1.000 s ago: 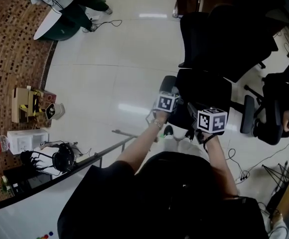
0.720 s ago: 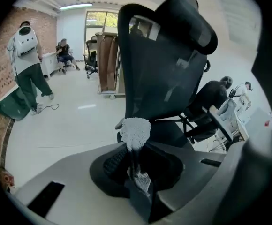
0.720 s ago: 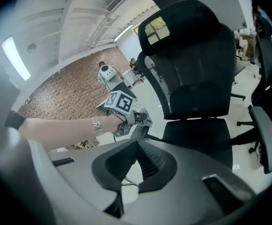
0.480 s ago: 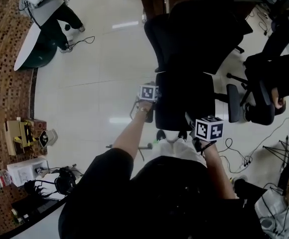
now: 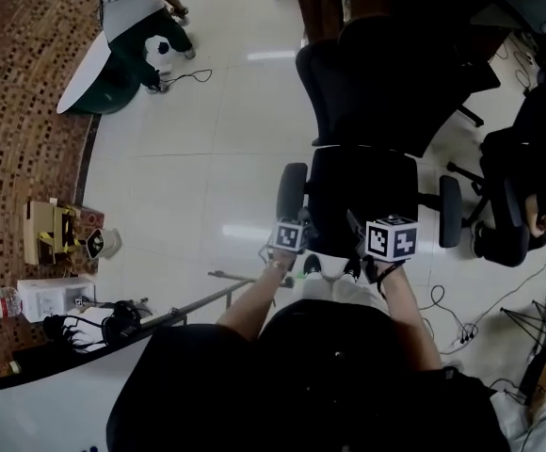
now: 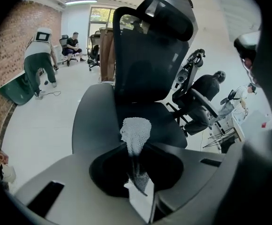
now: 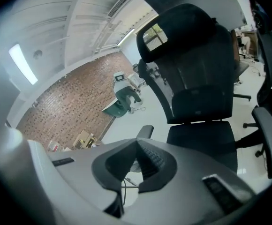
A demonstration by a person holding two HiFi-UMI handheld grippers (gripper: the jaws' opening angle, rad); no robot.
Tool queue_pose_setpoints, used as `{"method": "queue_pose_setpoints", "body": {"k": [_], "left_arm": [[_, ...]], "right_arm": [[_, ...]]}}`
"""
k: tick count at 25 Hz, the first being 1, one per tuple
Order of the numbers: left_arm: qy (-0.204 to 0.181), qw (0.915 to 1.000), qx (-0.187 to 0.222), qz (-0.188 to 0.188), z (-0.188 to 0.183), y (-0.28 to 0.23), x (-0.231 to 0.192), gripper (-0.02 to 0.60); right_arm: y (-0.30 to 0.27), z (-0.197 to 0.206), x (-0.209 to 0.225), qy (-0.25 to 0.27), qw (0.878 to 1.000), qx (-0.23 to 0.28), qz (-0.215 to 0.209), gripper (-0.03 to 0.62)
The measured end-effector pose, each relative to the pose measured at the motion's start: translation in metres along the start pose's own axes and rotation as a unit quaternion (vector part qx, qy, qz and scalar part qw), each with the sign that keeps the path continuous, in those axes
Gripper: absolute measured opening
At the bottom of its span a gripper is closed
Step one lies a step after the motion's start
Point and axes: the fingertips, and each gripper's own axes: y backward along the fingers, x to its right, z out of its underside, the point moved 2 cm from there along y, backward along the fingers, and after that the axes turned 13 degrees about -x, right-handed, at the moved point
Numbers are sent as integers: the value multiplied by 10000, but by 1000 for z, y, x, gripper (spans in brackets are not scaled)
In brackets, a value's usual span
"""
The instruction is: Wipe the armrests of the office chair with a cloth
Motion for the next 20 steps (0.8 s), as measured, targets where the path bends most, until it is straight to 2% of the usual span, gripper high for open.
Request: {"method": "queue_pose_setpoints", "body": {"k": [4,6,8,11,15,20], "left_arm": [[655,9974,-249,191,40,6,15,51],[952,9951,-154,211,47,20,20,51],[1073,9940,183,90,38,47,24,51],[1215,9884,881,236,-1,95,43,51],[1106,9799,1607,418,-55,151,74,51],[462,9794,1893,529,-72,180,119,51]], "right_arm": [[-2,6,-4,233,9995,-142,-166,6],[1,10,-8,289,9990,-137,-322,6],[7,14,-9,282,9986,-120,-432,6],[16,16,-7,267,9983,-55,-508,6],[23,18,-6,264,9986,145,-431,6],[42,29,-13,637,9963,567,-65,6]]}}
